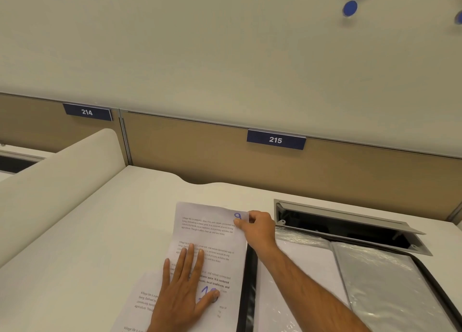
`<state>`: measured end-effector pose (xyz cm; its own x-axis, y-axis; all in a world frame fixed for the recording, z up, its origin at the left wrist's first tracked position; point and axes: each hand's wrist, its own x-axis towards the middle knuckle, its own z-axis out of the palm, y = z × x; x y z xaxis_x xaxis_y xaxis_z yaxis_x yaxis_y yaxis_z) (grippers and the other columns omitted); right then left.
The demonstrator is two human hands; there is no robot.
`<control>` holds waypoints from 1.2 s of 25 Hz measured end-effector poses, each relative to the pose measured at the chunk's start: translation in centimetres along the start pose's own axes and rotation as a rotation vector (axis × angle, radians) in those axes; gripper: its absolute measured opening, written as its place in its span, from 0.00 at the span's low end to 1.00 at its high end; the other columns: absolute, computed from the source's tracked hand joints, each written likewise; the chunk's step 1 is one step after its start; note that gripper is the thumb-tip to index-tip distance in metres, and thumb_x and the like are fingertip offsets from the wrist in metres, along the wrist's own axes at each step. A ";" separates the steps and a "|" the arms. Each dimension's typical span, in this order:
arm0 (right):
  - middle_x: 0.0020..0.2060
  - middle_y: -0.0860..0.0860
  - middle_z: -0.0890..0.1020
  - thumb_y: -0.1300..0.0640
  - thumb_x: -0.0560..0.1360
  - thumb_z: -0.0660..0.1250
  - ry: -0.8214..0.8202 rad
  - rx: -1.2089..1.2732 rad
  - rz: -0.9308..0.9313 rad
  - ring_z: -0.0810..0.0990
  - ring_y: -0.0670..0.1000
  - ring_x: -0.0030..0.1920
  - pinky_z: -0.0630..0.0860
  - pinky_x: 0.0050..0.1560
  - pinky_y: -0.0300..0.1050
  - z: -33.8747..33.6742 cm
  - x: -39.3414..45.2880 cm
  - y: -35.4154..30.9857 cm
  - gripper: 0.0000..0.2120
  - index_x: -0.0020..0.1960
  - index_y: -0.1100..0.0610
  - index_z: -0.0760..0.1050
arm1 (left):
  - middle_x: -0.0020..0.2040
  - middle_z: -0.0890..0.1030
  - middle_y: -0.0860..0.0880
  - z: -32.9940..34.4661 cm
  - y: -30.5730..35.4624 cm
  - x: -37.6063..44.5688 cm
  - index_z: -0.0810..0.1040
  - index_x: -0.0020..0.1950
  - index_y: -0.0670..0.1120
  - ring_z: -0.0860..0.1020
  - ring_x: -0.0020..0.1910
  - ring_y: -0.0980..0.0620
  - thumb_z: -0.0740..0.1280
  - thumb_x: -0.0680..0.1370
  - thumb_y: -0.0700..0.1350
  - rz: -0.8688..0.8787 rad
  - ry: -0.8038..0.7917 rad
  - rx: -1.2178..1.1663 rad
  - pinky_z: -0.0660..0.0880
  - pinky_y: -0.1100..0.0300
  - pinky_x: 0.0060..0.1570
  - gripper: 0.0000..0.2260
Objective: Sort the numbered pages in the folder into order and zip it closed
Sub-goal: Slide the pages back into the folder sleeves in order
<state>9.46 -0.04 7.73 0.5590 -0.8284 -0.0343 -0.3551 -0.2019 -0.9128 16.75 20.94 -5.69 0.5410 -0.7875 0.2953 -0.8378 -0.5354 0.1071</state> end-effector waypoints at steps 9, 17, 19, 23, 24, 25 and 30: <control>0.41 0.49 0.86 0.57 0.75 0.75 0.121 0.281 -0.110 0.86 0.50 0.41 0.81 0.39 0.40 -3.8 2.1 -4.5 0.03 0.46 0.55 0.82 | 0.80 0.60 0.44 -0.2 -0.5 0.2 0.60 0.80 0.45 0.55 0.79 0.45 0.55 0.76 0.74 0.023 -0.016 0.007 0.49 0.43 0.73 0.43; 0.45 0.48 0.87 0.59 0.77 0.71 0.079 0.390 -0.292 0.86 0.49 0.45 0.83 0.43 0.40 -9.6 1.4 -6.8 0.03 0.49 0.52 0.81 | 0.76 0.68 0.44 0.8 -1.0 0.4 0.70 0.75 0.45 0.45 0.81 0.51 0.54 0.75 0.74 -0.023 -0.160 -0.005 0.47 0.46 0.73 0.41; 0.45 0.48 0.86 0.58 0.77 0.71 0.091 0.365 -0.332 0.86 0.48 0.45 0.82 0.43 0.39 -11.0 1.0 -7.0 0.02 0.49 0.51 0.81 | 0.74 0.71 0.44 0.7 -1.2 0.7 0.73 0.73 0.44 0.45 0.81 0.50 0.55 0.75 0.75 -0.027 -0.172 -0.014 0.47 0.46 0.73 0.41; 0.46 0.49 0.87 0.58 0.76 0.71 0.101 0.384 -0.370 0.86 0.50 0.46 0.84 0.47 0.44 -14.5 0.5 -7.2 0.03 0.50 0.53 0.81 | 0.77 0.64 0.46 -1.2 -0.4 1.8 0.71 0.74 0.44 0.57 0.79 0.45 0.49 0.74 0.77 -0.047 -0.222 -0.031 0.44 0.50 0.74 0.45; 0.47 0.50 0.87 0.58 0.76 0.72 0.100 0.391 -0.377 0.86 0.50 0.46 0.84 0.46 0.44 -15.5 0.4 -7.2 0.03 0.50 0.53 0.81 | 0.79 0.56 0.49 -2.0 0.2 2.2 0.64 0.79 0.45 0.54 0.80 0.46 0.46 0.73 0.78 -0.056 -0.169 -0.065 0.41 0.51 0.76 0.47; 0.47 0.51 0.87 0.59 0.76 0.72 0.096 0.401 -0.381 0.87 0.51 0.46 0.84 0.46 0.45 -16.5 0.3 -7.1 0.04 0.51 0.54 0.81 | 0.80 0.47 0.52 -2.8 1.2 2.8 0.54 0.81 0.47 0.49 0.81 0.49 0.43 0.70 0.80 -0.085 -0.116 -0.146 0.38 0.53 0.77 0.50; 0.43 0.50 0.87 0.61 0.75 0.72 0.064 0.425 -0.317 0.86 0.51 0.41 0.83 0.40 0.43 -21.4 -0.2 -5.7 0.04 0.50 0.55 0.81 | 0.75 0.64 0.61 -7.8 8.9 5.4 0.65 0.76 0.55 0.65 0.74 0.56 0.70 0.68 0.71 -0.295 -0.006 -0.938 0.65 0.52 0.73 0.42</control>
<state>-4.68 -9.94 21.62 0.5381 -0.7939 0.2831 0.1665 -0.2292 -0.9590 11.64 14.26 4.24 0.7362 -0.6641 0.1307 -0.3864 -0.2538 0.8867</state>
